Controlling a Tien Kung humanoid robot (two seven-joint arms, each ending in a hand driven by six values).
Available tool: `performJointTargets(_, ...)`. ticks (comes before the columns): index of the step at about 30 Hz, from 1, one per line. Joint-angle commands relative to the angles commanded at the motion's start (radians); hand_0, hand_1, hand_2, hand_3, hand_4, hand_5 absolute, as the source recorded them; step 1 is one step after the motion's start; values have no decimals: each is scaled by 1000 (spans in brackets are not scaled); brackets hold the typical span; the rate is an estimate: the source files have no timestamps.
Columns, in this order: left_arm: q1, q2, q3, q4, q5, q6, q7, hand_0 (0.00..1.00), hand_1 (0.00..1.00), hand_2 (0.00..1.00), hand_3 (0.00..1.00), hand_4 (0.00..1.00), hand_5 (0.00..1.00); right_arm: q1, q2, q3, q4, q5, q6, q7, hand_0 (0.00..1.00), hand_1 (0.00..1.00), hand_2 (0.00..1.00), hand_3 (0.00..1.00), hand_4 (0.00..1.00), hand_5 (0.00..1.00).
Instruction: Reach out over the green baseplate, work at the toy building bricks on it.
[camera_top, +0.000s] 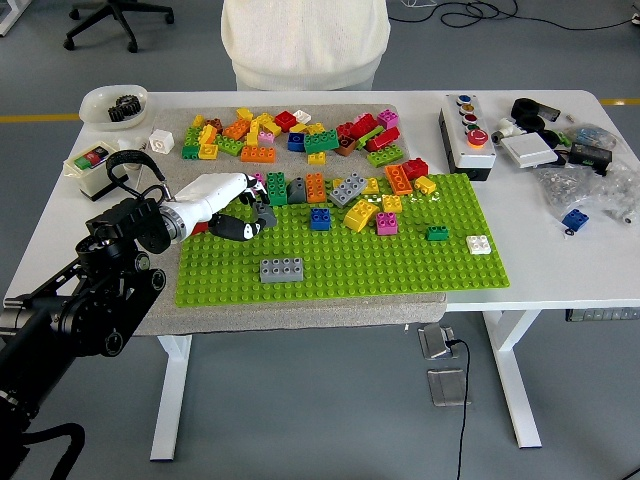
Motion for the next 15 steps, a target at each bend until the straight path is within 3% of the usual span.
performJointTargets(15, 63, 21, -18, -143, 0, -21, 15, 679, 645, 542, 547, 406, 168, -5, -2, 5, 0, -2, -1, 0, 733, 611, 620, 526, 724, 515)
